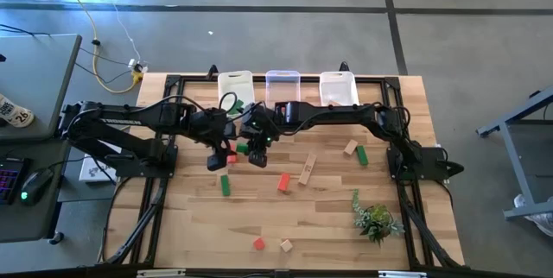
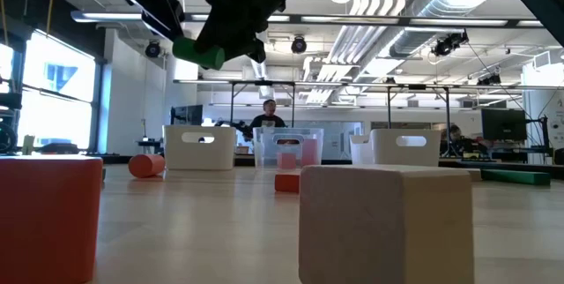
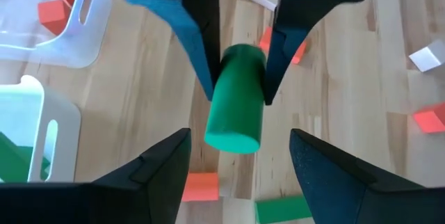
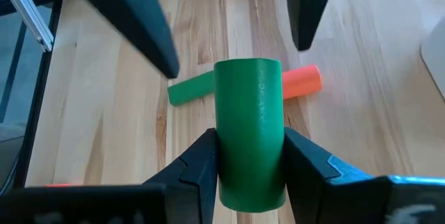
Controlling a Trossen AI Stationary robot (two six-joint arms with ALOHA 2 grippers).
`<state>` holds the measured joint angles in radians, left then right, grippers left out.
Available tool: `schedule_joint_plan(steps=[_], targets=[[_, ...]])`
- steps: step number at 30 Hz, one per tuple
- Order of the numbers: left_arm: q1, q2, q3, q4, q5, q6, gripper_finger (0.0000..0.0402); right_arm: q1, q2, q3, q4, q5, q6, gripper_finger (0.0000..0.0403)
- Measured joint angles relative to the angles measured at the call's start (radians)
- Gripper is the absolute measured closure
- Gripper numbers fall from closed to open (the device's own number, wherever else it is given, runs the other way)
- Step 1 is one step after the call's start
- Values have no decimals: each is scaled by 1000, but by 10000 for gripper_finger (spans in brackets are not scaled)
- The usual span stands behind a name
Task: Sort & place blocks by color
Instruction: Put the green block into the left white bin
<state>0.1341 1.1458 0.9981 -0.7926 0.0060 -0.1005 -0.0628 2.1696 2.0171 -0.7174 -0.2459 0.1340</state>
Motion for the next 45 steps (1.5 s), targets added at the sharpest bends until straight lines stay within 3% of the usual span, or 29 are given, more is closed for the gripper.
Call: schedule_joint_plan(steps=[17,27,45], targets=[[0,0,0,6,16,0,150,0,1,43,41,6,7,293],[0,0,1,2,-56,25,150,6,1,76,-1,80,23,293],[5,0,0,42,-92,60,200,6,-2,76,-6,82,22,293]])
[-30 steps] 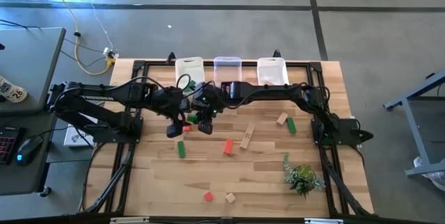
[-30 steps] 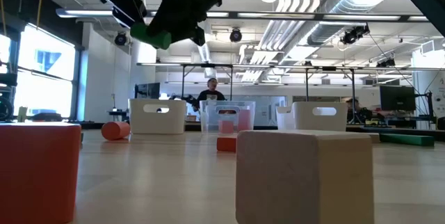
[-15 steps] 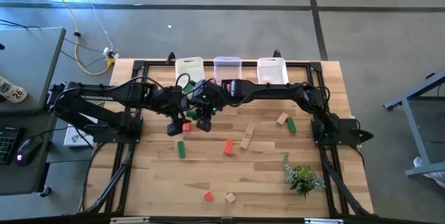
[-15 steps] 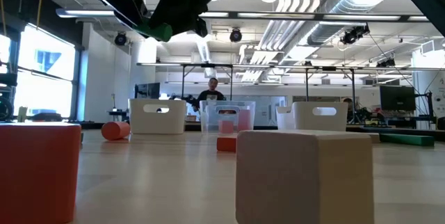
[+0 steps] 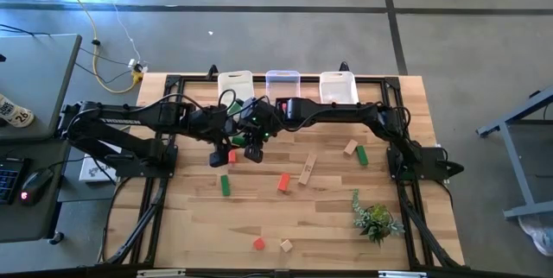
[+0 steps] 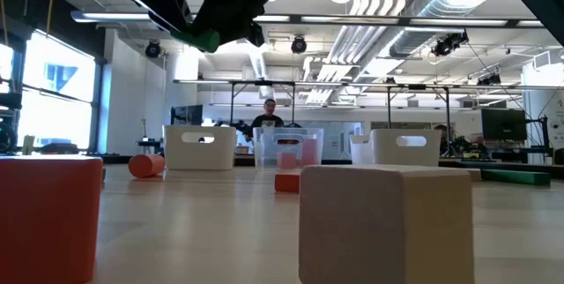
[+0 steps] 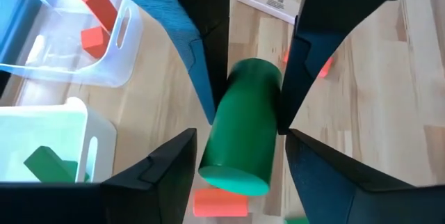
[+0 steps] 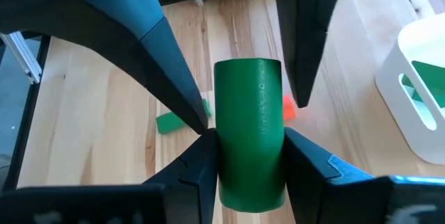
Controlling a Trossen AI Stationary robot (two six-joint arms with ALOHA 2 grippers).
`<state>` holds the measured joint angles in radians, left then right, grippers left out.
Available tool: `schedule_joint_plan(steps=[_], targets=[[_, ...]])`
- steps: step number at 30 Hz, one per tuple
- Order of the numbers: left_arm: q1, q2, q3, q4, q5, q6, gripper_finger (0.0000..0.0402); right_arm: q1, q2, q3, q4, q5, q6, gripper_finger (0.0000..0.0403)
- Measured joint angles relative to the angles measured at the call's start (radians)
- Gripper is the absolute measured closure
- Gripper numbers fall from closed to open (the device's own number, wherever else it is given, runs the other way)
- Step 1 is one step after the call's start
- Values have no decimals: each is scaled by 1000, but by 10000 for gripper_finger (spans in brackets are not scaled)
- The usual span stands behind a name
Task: Sort & place blocks by color
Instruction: Put the green block into the left white bin
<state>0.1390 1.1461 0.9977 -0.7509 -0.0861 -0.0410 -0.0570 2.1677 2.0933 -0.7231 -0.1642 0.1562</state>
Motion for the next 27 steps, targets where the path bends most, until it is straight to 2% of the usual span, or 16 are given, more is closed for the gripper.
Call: schedule_joint_plan(steps=[9,17,27], targets=[[-2,0,0,-1,7,25,296,1,1,0,-8,-12,-16,293],[-4,1,0,1,1,31,297,4,1,0,-14,0,-21,276],[-10,1,0,3,-22,16,297,32,2,0,-18,154,-75,201]])
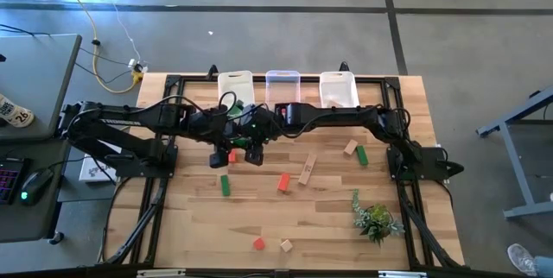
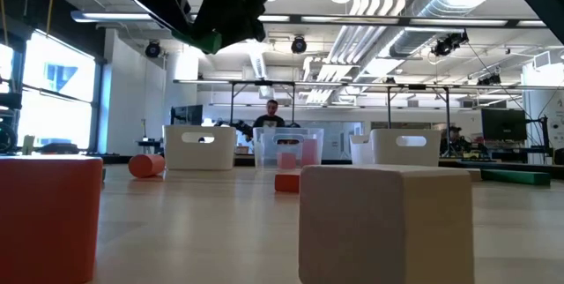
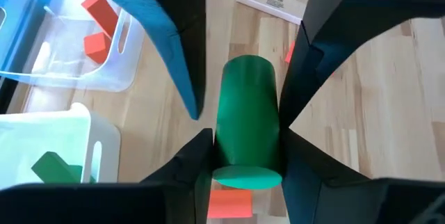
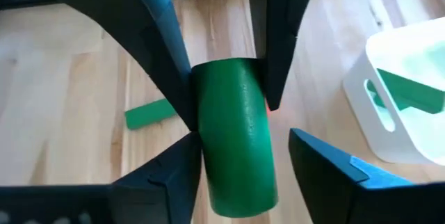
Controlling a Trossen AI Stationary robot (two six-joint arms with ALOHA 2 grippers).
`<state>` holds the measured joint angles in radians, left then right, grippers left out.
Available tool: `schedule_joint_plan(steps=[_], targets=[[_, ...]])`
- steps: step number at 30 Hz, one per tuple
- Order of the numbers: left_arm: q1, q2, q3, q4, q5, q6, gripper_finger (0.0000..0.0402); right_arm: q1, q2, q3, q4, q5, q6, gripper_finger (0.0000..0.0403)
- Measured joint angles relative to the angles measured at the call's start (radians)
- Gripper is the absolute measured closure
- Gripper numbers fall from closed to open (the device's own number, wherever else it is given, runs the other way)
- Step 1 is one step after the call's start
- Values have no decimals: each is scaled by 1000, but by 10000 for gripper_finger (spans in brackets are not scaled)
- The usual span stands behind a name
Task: Sort & place blocks by color
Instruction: Put the green block into the left white bin
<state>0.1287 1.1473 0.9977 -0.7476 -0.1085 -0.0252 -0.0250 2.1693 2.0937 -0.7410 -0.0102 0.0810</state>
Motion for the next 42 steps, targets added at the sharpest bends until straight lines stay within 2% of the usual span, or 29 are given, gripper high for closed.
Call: schedule_joint_plan(steps=[5,13,20,27,42], targets=[[1,1,0,-14,-26,-26,297,-5,1,0,-8,10,28,176],[4,8,0,-72,-105,-51,297,-14,2,0,-70,10,57,171],[18,26,0,-88,-262,-77,297,-14,2,0,-122,9,107,171],[104,78,1,-82,-353,-103,297,-12,2,0,-138,64,140,171],[338,180,0,-15,-367,-53,295,-8,0,1,-127,80,168,171]])
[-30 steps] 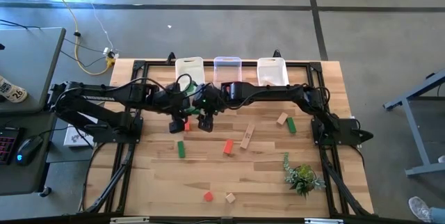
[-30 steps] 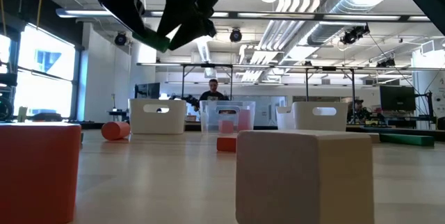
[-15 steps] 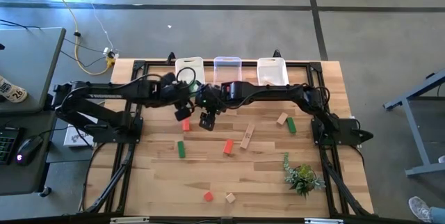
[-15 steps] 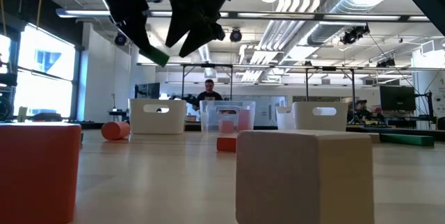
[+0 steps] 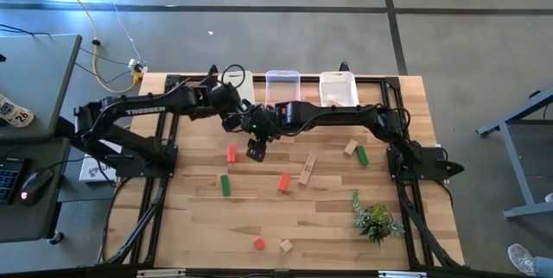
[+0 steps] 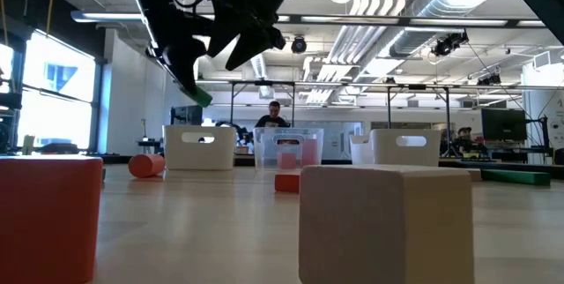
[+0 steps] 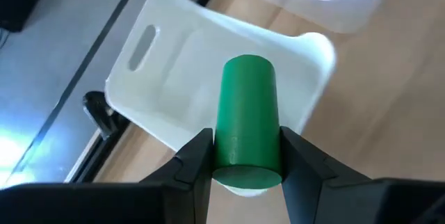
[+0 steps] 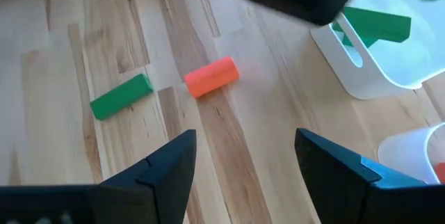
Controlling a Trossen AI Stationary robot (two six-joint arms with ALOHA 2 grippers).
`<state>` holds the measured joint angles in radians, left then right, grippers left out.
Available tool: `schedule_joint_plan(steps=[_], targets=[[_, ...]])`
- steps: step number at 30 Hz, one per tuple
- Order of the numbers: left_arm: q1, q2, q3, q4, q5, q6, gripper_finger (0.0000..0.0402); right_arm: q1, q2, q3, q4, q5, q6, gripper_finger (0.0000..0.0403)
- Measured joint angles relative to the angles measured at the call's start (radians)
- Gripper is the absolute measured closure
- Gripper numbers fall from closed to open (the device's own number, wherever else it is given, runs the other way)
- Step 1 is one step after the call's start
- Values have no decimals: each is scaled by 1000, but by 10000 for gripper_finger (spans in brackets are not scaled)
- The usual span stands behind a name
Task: Sort & place blocks by color
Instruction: Put the green block into the left white bin
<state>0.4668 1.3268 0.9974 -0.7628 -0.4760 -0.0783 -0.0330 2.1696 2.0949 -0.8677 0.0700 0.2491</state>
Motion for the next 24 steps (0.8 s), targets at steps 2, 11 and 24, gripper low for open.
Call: schedule_joint_plan(steps=[2,11,24], targets=[[34,10,0,18,8,-5,295,1,0,0,3,0,8,171],[167,49,0,80,95,10,294,5,0,0,6,1,24,171],[276,155,0,132,204,3,292,51,0,0,5,57,31,171]])
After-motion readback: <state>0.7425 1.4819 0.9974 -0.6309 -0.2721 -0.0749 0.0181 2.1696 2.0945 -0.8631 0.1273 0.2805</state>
